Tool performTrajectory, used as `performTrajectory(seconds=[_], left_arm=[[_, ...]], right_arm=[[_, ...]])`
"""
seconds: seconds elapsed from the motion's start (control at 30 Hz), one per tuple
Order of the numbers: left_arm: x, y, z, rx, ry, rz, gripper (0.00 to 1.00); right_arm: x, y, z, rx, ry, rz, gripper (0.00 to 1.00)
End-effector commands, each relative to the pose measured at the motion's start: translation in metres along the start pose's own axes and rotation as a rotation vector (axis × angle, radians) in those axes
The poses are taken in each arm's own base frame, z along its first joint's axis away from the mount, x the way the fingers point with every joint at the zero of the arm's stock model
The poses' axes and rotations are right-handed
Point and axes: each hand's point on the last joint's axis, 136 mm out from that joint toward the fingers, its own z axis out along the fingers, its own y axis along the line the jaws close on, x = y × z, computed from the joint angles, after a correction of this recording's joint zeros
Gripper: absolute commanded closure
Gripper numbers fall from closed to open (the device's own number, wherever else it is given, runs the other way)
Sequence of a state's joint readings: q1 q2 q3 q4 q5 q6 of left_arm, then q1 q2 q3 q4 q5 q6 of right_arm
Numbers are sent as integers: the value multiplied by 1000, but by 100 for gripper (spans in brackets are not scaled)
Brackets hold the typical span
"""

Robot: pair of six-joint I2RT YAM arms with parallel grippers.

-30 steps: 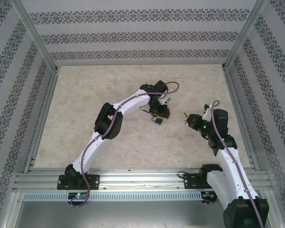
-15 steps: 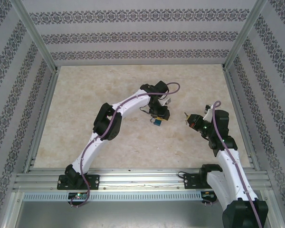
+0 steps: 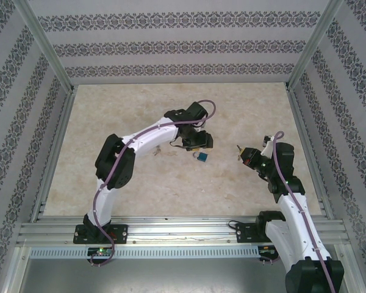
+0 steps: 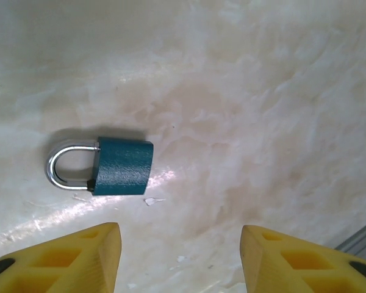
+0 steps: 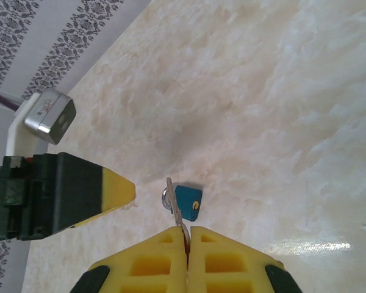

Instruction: Unlock with the key

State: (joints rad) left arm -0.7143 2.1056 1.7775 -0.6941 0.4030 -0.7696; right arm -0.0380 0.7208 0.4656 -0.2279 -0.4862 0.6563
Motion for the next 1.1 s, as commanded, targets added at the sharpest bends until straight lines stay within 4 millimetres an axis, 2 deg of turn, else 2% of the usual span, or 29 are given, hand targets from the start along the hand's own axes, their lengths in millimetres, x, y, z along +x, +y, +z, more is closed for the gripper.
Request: performTrajectory(seconds=[0.0, 0.23, 0.47, 0.83, 1.07], left_arm=[[8, 1, 17, 29, 4, -124, 45], [17, 14, 35, 3, 35, -188, 41], [17, 21, 46, -25, 45, -194, 41], [17, 32, 50, -86, 49, -186, 42], [8, 34, 54, -123, 39, -163, 42]], right_arm=[[-2, -4, 1, -4, -20, 15, 100], [0, -6, -2, -1, -25, 17, 100], [-2, -8, -4, 2, -32, 21, 100], [-3, -10, -4, 3, -36, 27, 100], [-4, -8, -6, 3, -37, 26, 100]])
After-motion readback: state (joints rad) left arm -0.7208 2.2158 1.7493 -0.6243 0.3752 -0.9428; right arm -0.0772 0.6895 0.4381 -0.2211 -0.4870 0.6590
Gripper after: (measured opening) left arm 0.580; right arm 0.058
